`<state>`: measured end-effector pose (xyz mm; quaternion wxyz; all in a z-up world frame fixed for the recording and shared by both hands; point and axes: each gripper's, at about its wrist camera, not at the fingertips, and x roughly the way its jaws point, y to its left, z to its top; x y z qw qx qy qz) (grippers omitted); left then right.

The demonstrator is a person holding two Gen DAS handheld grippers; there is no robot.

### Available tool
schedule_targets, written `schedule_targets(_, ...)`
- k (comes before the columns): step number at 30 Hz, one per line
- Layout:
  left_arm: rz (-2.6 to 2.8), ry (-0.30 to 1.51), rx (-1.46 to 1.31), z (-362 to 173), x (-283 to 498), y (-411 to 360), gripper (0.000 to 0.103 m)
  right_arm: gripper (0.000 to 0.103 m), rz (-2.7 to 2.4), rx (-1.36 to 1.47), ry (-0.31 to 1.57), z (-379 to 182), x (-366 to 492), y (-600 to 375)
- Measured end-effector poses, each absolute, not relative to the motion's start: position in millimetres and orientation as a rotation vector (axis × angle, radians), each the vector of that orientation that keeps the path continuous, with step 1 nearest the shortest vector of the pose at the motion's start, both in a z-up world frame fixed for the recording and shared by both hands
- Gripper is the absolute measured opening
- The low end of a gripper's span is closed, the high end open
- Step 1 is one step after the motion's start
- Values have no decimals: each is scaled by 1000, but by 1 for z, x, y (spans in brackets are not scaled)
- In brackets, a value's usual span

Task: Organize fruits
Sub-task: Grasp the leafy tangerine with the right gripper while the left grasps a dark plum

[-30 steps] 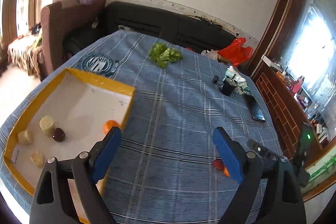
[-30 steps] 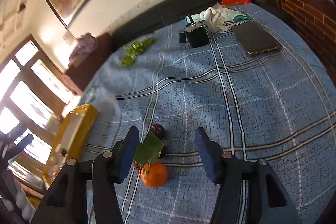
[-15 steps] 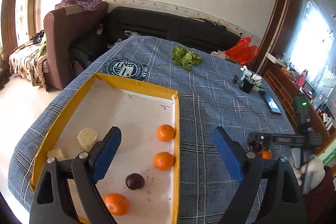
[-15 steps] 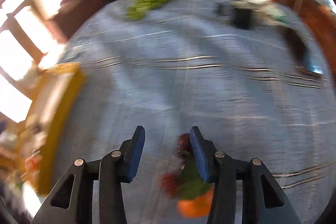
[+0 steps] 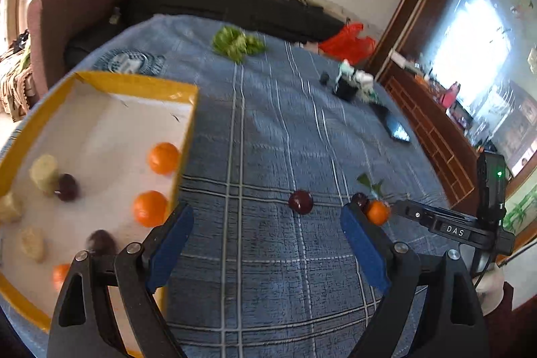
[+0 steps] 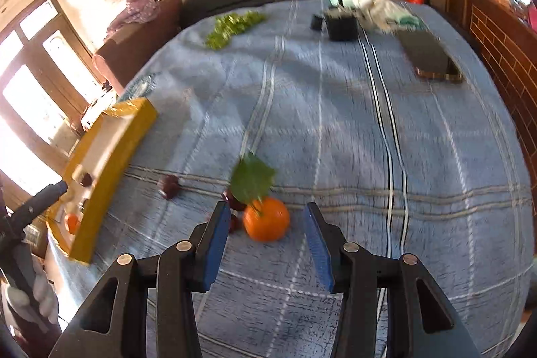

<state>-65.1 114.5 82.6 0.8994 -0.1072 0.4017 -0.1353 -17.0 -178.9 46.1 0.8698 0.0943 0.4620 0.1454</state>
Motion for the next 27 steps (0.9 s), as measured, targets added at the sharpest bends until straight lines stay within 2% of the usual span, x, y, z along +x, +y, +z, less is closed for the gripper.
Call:
schedule_targets(7, -260, 918, -128, 51, -35, 88, 86, 49, 313, 204, 953, 19, 1, -160)
schedule_targets(9, -270, 939, -118, 44, -28, 82, 85, 40, 318, 202, 949, 13, 1, -158)
schedule_targets(27, -328, 987, -3, 14, 6, 21, 84, 40, 352, 238, 912, 13, -2, -162)
